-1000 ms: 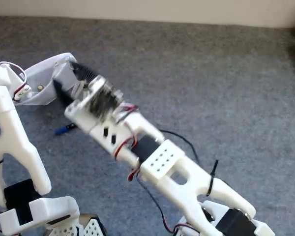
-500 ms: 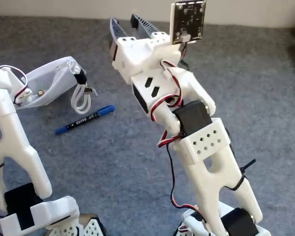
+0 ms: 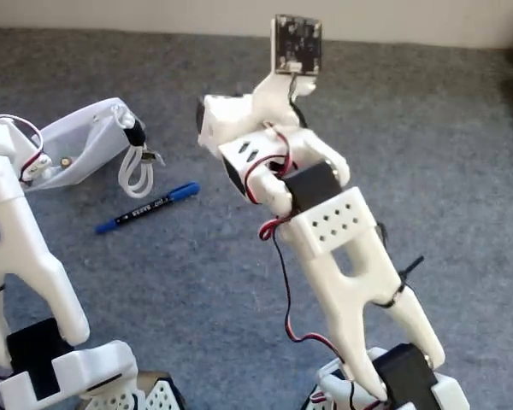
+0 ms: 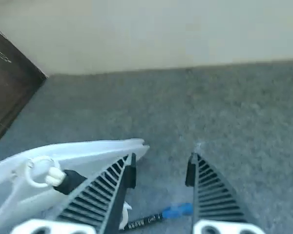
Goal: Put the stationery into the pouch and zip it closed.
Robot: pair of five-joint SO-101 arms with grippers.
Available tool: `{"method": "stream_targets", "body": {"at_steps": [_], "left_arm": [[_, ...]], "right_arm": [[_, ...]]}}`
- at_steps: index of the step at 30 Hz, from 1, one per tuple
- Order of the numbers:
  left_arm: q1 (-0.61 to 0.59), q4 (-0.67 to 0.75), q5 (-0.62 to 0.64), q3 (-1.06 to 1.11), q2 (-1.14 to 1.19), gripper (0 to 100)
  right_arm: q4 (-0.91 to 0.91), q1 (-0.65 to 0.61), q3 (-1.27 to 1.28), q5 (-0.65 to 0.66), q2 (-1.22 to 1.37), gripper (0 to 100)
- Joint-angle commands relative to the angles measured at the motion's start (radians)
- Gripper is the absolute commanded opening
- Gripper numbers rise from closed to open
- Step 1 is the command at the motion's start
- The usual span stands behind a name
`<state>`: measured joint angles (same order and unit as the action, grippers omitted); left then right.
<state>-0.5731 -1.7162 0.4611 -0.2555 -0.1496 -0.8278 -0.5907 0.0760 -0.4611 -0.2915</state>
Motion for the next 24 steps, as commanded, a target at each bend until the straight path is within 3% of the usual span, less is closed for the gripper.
{"method": "stream_targets", "body": {"at_steps": [1,11,24], "left_arm": [[-0.021,-0.002,0.009,-0.005,-0.038,1],[-0.021,-0.002,0.009,-0.005,-0.038,1],[-0.021,0.0,0.048,0.001,-0.036,1]], "right_arm": [[-0.03,0.01,0.022,-0.074,-0.008,16.2],[-0.025,0.007,0.113,-0.247,0.021,16.2],[-0.03,-0.09,0.031,-0.445,0.38,16.2]]}}
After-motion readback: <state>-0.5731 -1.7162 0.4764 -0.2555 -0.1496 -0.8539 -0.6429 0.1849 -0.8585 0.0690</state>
